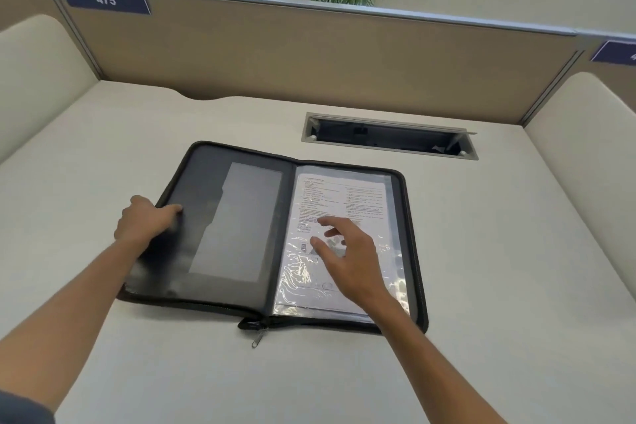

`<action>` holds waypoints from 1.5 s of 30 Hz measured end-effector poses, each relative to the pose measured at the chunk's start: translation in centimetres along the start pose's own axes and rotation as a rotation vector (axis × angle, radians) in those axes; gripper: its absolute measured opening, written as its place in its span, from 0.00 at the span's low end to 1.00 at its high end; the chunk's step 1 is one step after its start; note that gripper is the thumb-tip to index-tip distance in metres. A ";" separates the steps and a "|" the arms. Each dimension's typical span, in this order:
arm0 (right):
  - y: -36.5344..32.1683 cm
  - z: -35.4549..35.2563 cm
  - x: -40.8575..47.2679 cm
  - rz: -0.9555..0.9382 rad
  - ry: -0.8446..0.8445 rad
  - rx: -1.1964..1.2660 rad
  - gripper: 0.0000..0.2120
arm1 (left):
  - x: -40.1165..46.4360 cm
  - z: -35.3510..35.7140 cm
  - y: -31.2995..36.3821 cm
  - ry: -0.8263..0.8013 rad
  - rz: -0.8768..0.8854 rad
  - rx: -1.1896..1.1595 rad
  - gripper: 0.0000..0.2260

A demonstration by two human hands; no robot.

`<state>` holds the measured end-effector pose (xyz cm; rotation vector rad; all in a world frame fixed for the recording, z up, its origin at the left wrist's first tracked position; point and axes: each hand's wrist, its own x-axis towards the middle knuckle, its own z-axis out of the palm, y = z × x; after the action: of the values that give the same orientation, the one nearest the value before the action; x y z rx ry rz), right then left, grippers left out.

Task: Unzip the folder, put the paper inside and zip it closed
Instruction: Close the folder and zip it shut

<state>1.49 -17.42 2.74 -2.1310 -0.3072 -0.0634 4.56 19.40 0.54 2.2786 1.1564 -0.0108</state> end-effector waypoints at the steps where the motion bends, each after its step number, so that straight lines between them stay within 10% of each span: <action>1: -0.7 0.1 -0.1 -0.009 -0.002 0.013 0.15 | 0.0 -0.9 0.4 -0.015 0.033 -0.049 0.21; 13: -9.1 -0.9 -0.4 -0.122 -0.038 0.182 0.15 | -8.2 -10.4 9.1 -0.246 0.528 -0.447 0.06; 22: -11.8 -4.6 -2.0 -0.070 -0.092 0.238 0.30 | -19.4 -4.0 11.9 -0.429 0.857 -0.519 0.06; 45: 6.1 -10.9 -9.0 0.241 0.042 -0.402 0.20 | -20.3 8.9 -2.6 -0.240 0.655 -0.210 0.08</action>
<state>-4.93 -31.35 2.26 -2.5466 -0.0081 -0.0311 -7.89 1.20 -2.94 2.2824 0.2459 0.0828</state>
